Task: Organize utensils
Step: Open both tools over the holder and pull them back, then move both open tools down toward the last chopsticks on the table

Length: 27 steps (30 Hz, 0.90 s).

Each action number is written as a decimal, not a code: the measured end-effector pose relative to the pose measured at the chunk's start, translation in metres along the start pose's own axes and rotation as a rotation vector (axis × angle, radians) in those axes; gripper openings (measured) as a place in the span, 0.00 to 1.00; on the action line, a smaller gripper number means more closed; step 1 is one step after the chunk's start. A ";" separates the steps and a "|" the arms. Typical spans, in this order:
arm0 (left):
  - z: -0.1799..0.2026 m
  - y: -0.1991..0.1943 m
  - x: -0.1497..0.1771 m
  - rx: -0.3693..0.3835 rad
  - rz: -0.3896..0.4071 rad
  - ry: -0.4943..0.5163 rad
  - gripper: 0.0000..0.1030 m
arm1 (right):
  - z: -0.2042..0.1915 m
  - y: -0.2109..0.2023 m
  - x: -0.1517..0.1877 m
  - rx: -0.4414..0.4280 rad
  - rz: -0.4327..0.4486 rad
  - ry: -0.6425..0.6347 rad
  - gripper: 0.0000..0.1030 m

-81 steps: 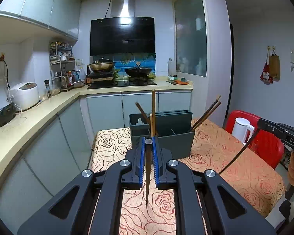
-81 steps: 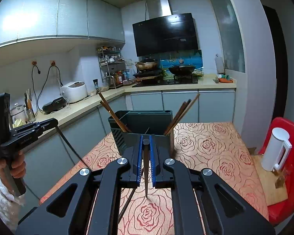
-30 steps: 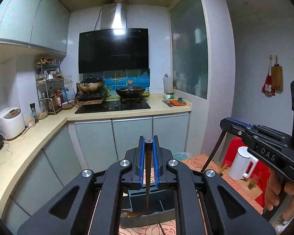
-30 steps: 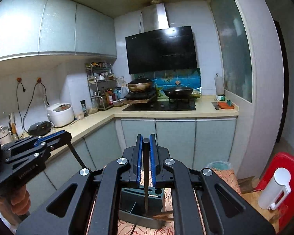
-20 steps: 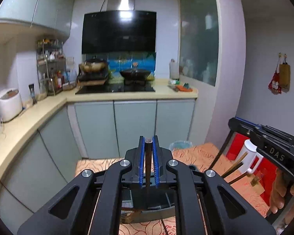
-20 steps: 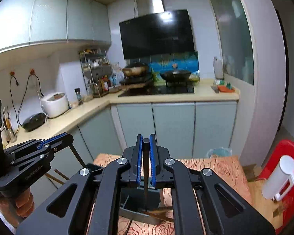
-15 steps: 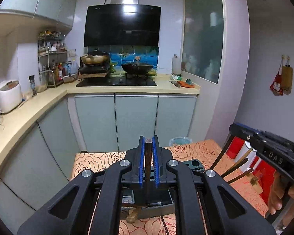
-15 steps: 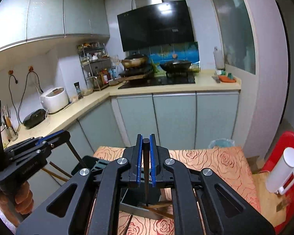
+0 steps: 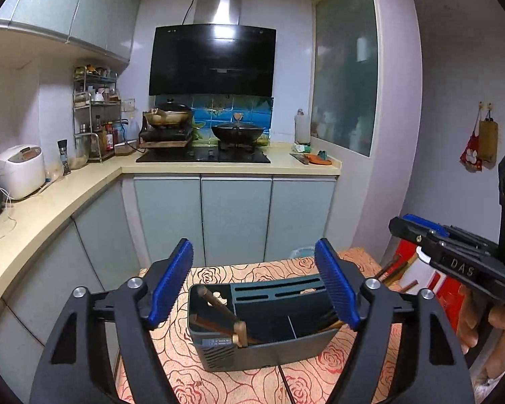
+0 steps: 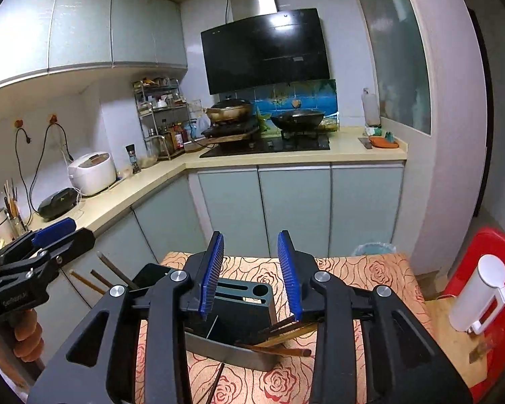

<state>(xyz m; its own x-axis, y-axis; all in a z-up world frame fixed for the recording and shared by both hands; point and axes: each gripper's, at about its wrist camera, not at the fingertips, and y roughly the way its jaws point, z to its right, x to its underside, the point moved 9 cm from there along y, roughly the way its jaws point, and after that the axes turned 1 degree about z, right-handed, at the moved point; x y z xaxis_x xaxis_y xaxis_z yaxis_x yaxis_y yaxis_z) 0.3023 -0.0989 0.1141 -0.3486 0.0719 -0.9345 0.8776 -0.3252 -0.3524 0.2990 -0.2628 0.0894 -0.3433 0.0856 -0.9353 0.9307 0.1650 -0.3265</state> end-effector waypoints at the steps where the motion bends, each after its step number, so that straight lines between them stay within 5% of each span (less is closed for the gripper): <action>1: 0.000 -0.005 0.002 0.003 0.003 0.001 0.73 | 0.000 -0.003 -0.001 0.000 0.003 -0.003 0.33; 11: 0.002 -0.042 0.040 -0.007 -0.009 0.034 0.77 | -0.004 -0.045 0.015 0.013 0.030 -0.036 0.40; 15: -0.003 -0.050 0.069 -0.016 -0.046 0.035 0.77 | -0.001 -0.058 0.040 0.025 0.020 -0.040 0.47; 27: -0.014 -0.053 0.158 -0.099 -0.161 0.045 0.77 | 0.005 -0.061 0.129 0.068 -0.076 -0.044 0.47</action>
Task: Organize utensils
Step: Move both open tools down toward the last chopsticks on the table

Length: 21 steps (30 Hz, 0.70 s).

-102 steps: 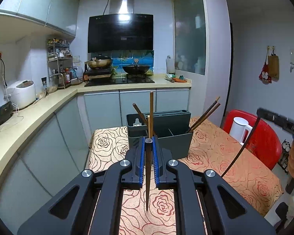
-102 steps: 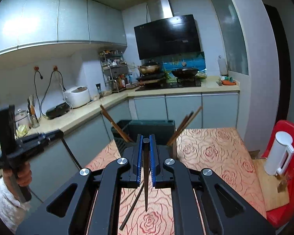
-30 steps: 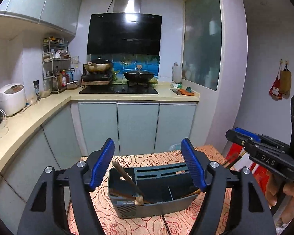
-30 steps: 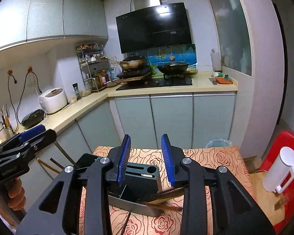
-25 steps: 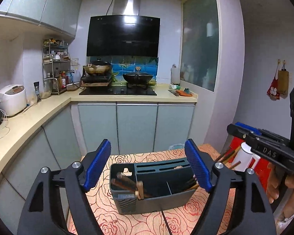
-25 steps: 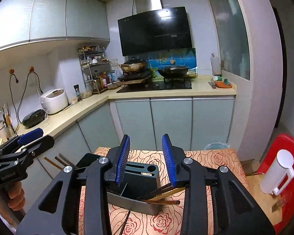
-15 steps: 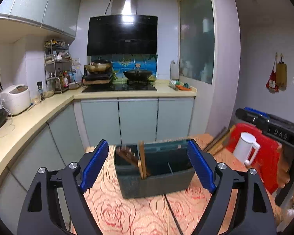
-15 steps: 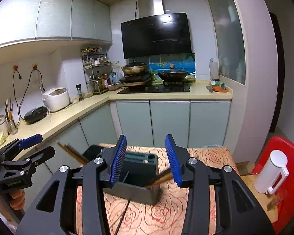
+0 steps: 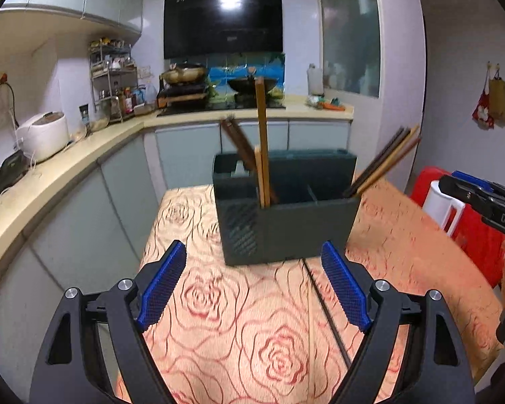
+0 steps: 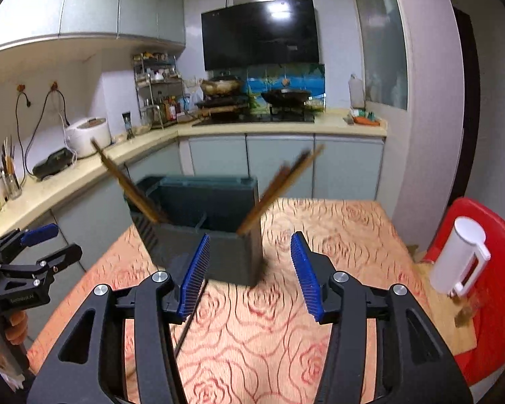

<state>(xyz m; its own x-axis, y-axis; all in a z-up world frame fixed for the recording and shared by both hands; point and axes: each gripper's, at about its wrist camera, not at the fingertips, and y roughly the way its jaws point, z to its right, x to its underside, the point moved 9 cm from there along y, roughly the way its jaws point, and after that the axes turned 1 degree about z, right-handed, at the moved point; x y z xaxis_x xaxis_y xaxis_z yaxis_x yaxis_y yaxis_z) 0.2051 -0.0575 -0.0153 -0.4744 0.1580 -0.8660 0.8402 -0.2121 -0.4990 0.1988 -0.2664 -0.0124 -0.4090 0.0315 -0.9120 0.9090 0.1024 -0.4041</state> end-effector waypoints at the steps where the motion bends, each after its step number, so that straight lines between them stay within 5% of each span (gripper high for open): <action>1: 0.000 0.001 0.004 -0.002 -0.008 -0.002 0.77 | 0.000 0.001 0.007 0.000 -0.009 0.002 0.47; 21: -0.006 0.014 0.122 -0.008 -0.205 -0.072 0.77 | -0.010 0.005 0.138 0.021 -0.181 0.030 0.53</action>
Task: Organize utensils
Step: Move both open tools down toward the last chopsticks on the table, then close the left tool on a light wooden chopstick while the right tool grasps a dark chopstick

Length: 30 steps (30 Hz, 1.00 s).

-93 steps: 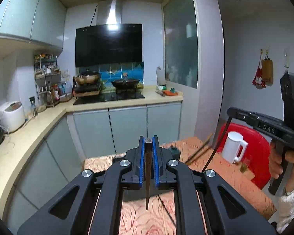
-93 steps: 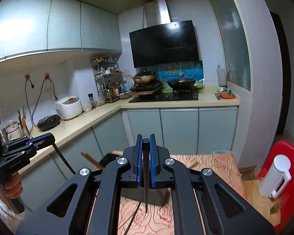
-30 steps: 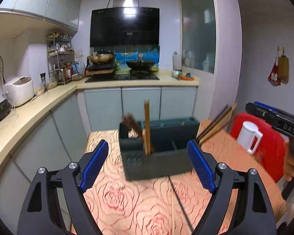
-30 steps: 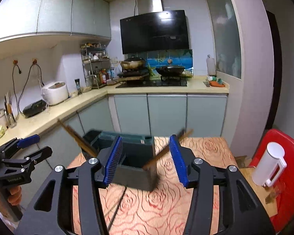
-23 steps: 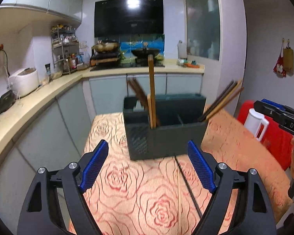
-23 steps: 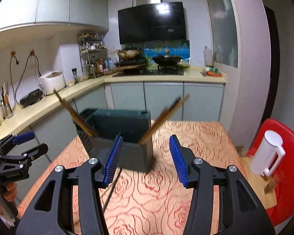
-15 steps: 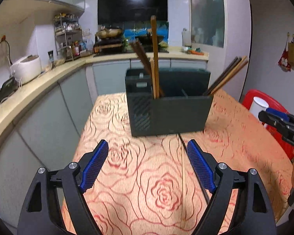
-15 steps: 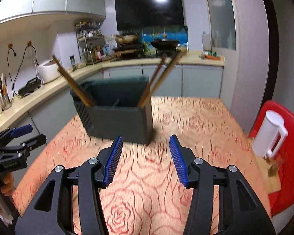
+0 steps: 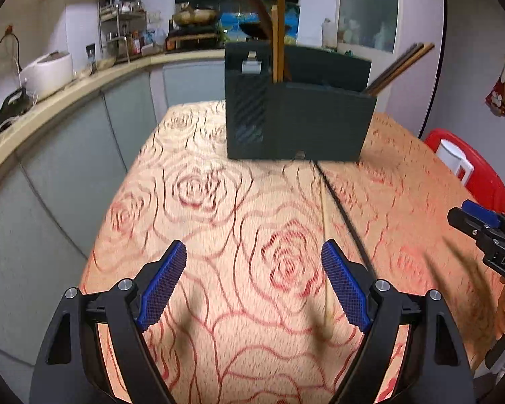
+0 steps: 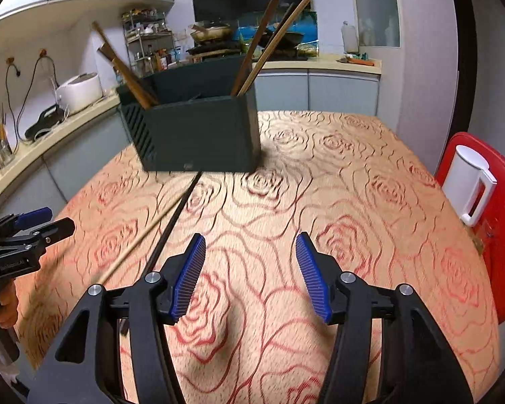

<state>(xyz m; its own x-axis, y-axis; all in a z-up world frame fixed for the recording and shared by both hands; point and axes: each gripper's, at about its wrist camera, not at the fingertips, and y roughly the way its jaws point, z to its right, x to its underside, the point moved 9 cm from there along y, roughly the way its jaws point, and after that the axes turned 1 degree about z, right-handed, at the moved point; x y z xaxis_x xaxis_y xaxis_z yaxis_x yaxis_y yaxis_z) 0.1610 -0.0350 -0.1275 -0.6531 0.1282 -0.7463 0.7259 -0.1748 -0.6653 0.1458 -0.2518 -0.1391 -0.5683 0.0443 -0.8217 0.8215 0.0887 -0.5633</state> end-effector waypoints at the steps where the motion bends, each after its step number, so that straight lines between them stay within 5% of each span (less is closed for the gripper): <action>1: -0.002 0.002 0.008 -0.001 -0.012 -0.003 0.77 | -0.002 0.000 0.004 -0.001 -0.003 -0.007 0.53; 10: 0.003 0.006 0.032 0.025 -0.054 0.019 0.77 | -0.028 0.006 0.033 -0.043 -0.050 -0.080 0.53; 18: 0.040 0.002 0.042 0.139 -0.062 0.115 0.76 | -0.024 0.008 0.039 -0.033 -0.066 -0.074 0.53; 19: 0.041 0.003 0.043 0.135 -0.065 0.124 0.74 | -0.023 0.008 0.039 -0.034 -0.066 -0.074 0.53; 21: 0.043 0.009 0.048 0.134 -0.088 0.133 0.53 | -0.025 0.008 0.039 -0.035 -0.066 -0.080 0.53; 30: 0.039 0.014 0.046 0.126 -0.088 0.132 0.17 | -0.045 0.003 0.043 -0.094 -0.068 -0.115 0.53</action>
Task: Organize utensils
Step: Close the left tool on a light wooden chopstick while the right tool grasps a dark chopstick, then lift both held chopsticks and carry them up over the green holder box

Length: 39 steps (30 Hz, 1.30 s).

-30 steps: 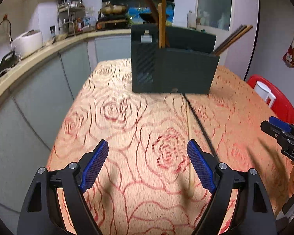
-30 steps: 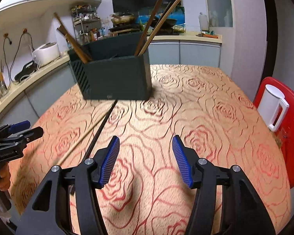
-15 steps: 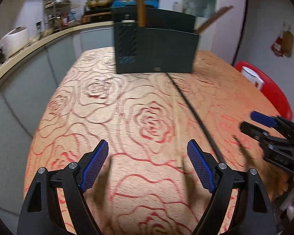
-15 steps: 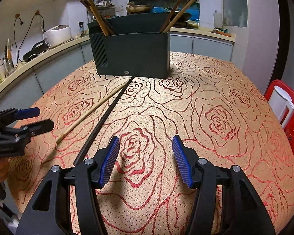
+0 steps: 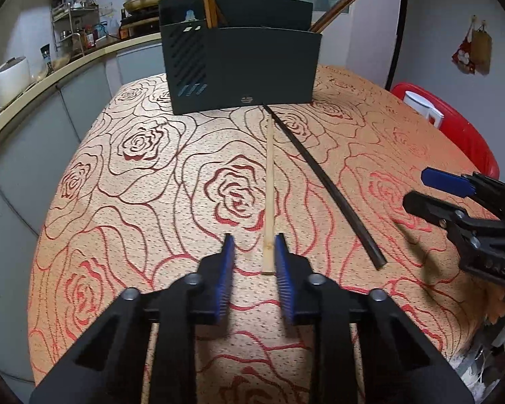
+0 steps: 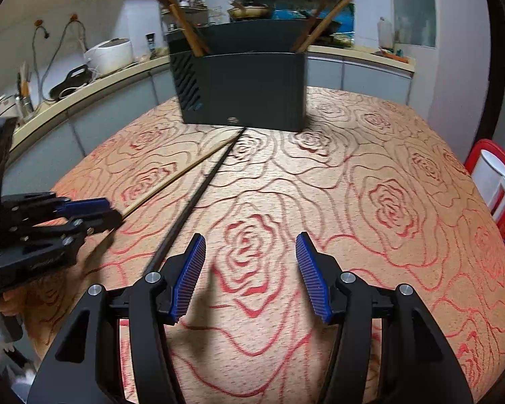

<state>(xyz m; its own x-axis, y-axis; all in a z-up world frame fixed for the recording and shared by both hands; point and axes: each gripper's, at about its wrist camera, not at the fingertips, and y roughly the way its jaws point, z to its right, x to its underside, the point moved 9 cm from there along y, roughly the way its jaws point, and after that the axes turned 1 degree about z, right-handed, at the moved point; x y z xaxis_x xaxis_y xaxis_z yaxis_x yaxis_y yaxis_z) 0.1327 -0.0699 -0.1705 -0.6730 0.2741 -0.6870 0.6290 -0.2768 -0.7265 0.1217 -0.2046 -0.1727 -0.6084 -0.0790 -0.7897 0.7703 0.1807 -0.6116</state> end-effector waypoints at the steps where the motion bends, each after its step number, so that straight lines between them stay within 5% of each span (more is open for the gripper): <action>1: -0.003 0.000 0.000 0.003 -0.002 -0.011 0.15 | -0.003 0.000 0.000 -0.008 0.000 -0.006 0.53; 10: -0.011 0.001 0.000 0.017 -0.010 -0.047 0.07 | -0.052 0.006 0.008 -0.094 -0.046 -0.103 0.52; 14: -0.011 0.000 0.000 0.009 -0.007 -0.039 0.07 | -0.063 0.012 0.014 -0.071 -0.067 -0.145 0.37; 19: -0.008 0.000 0.001 -0.015 -0.002 -0.021 0.07 | -0.053 0.012 0.013 -0.018 -0.055 -0.137 0.27; 28: -0.006 0.000 0.001 -0.045 0.006 0.001 0.07 | -0.007 0.009 0.014 0.069 -0.060 -0.023 0.24; 39: -0.006 0.000 0.001 -0.041 0.005 -0.003 0.08 | -0.015 0.011 0.014 0.031 -0.051 -0.052 0.23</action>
<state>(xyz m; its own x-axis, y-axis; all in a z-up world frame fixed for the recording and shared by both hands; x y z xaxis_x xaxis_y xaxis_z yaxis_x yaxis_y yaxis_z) 0.1341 -0.0644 -0.1714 -0.6707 0.2700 -0.6908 0.6481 -0.2398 -0.7229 0.1185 -0.1889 -0.1899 -0.6371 -0.1380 -0.7583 0.7444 0.1449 -0.6518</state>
